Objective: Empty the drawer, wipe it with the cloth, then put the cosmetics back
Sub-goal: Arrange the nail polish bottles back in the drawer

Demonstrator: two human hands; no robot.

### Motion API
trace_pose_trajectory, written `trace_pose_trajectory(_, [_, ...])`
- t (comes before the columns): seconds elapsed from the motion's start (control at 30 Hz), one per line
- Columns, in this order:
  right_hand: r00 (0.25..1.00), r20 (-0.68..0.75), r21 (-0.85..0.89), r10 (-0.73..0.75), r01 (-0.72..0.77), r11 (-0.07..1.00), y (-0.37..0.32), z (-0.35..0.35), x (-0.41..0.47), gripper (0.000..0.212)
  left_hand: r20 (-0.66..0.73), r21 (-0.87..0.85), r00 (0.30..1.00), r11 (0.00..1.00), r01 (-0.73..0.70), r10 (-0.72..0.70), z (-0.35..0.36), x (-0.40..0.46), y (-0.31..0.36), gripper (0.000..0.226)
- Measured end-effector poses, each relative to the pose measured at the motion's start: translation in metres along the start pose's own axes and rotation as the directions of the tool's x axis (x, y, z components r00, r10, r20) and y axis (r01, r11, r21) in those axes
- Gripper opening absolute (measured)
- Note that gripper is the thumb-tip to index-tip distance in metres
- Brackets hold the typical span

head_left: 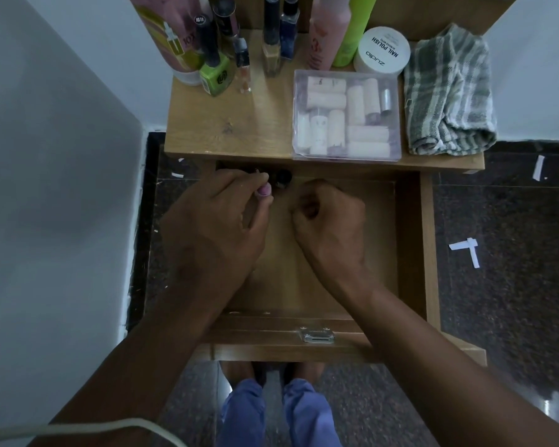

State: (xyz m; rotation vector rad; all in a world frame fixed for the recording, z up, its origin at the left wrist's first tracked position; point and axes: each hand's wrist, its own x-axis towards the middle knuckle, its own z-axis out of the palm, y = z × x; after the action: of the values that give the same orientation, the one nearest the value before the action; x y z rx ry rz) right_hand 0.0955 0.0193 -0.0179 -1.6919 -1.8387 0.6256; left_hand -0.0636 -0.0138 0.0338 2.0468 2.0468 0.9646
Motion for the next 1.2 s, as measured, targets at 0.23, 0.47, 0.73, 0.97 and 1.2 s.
trace_pose_trajectory(0.23, [0.994, 0.046, 0.024, -0.097, 0.096, 0.995, -0.017, -0.025, -0.028, 0.035, 0.097, -0.085, 0.995, 0.996, -0.021, 0.029, 0.01, -0.002, 0.011, 0.021])
trace_pose_trajectory(0.47, [0.996, -0.057, 0.046, -0.073, 0.076, 0.996, -0.004, -0.034, -0.027, 0.016, 0.154, -0.158, 0.987, 0.987, -0.013, 0.037, 0.019, -0.008, 0.029, 0.024])
trace_pose_trajectory(0.73, [0.98, -0.135, 0.081, 0.145, -0.135, 0.987, 0.027, -0.028, -0.007, 0.015, 0.106, -0.172, 0.994, 0.985, -0.02, 0.039, 0.017, -0.009, 0.028, 0.031])
trace_pose_trajectory(0.97, [0.94, -0.237, 0.052, 0.245, -0.239, 0.97, 0.035, -0.023, 0.018, 0.031, 0.074, -0.19, 0.996, 0.981, -0.026, 0.041, 0.009, -0.008, 0.019, 0.035])
trace_pose_trajectory(1.2, [0.944, -0.212, 0.033, 0.251, -0.25, 0.968, 0.038, -0.02, 0.019, 0.027, 0.047, -0.188, 0.998, 0.981, -0.036, 0.046, 0.007, -0.008, 0.018, 0.032])
